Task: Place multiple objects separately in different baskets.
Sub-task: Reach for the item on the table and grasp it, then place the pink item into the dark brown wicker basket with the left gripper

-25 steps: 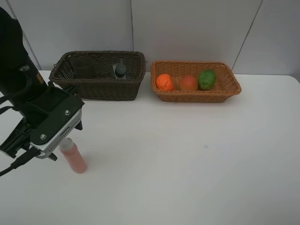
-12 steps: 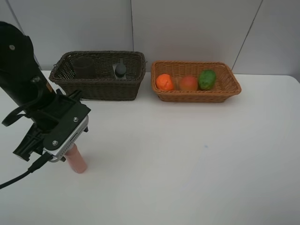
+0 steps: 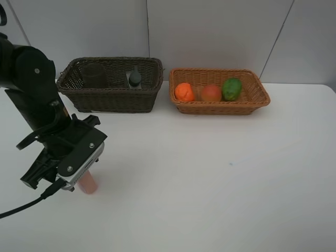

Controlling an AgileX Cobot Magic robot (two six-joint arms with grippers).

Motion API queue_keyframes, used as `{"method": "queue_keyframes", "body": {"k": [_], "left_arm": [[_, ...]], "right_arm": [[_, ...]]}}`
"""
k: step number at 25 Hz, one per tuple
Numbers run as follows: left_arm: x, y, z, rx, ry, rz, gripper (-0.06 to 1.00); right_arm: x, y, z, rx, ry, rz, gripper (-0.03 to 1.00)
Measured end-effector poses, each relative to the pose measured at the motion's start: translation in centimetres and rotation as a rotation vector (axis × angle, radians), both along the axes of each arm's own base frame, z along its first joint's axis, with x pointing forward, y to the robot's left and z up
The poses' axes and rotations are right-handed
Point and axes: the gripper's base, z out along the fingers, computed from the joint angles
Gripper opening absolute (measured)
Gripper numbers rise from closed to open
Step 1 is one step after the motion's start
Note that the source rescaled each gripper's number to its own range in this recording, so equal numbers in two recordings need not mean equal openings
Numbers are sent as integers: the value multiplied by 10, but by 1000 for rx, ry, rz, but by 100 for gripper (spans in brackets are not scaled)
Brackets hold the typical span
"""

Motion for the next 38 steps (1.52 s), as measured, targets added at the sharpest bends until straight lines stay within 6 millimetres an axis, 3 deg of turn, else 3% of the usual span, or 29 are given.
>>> {"method": "queue_keyframes", "body": {"k": [2,4,5,28,32,38], "left_arm": [[0,0,-3,8,7,-4,71],[1,0,-4,9,-1,-8,46],[2,0,-4,8,-5,-8,40],[2,0,-4,-1,-4,95,41],[11,-6,8,-53,-12,373,41],[52,-26,65,-289,-74,1082,41]], "right_arm": [[0,0,0,0,0,0,100],[0,0,0,0,0,0,100],[0,0,0,0,0,0,100],[0,0,0,0,0,0,100],[0,0,0,0,0,0,100],[0,0,0,0,0,0,100]]}}
